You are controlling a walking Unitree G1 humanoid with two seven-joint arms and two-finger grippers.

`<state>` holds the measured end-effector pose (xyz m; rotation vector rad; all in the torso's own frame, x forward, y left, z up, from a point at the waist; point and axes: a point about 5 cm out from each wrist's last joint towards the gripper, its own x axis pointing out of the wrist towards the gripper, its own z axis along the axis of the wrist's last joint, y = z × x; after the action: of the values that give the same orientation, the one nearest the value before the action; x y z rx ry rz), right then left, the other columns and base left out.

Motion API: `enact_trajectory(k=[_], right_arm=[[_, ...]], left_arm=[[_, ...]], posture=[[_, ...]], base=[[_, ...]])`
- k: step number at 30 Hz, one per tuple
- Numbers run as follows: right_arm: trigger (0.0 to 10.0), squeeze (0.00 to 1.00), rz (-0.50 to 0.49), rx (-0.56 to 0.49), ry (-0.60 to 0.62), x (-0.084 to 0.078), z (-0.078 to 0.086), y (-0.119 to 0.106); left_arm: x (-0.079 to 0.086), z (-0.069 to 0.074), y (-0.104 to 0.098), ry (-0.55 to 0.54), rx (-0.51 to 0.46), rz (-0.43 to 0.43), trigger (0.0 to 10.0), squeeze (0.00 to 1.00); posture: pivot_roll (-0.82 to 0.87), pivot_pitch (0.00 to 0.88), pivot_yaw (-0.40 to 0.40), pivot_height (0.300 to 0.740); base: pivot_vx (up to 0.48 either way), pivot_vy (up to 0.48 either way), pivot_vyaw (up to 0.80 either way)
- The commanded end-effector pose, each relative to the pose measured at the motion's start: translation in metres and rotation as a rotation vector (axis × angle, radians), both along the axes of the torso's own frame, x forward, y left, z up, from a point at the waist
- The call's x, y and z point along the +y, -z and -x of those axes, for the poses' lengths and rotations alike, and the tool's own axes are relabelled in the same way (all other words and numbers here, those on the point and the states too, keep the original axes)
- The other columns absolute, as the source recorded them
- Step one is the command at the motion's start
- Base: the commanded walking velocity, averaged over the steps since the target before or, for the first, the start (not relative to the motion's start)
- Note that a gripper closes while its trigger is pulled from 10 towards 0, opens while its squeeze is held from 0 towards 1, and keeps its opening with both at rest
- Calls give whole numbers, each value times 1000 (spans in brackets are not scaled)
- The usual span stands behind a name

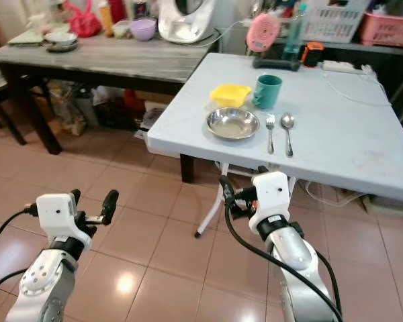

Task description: Setting the table

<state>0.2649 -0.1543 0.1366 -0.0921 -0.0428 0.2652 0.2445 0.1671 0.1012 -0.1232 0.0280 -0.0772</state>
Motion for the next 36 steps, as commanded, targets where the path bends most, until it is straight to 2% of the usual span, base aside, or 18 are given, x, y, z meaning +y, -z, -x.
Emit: enact_trajectory(k=[1, 4, 26, 36], right_arm=[[10000, 0, 9, -9, 20, -4, 0, -2], [10000, 0, 9, -11, 24, -5, 0, -2], [10000, 0, 23, -16, 13, -3, 1, 0], [10000, 0, 32, -26, -17, 1, 2, -1]], left_arm=[[-4, 0, -8, 25, -42, -1, 10000, 0], [-4, 0, -12, 40, -66, 6, 10000, 0], [-7, 3, -10, 54, -56, -2, 10000, 0], [-2, 2, -11, -12, -68, -2, 10000, 0]], posture=[[-115, 33, 60, 740], [-113, 32, 60, 740], [-103, 33, 62, 740], [-96, 34, 57, 740]], base=[[0, 0, 0], [344, 0, 0], [480, 0, 0], [0, 0, 0]])
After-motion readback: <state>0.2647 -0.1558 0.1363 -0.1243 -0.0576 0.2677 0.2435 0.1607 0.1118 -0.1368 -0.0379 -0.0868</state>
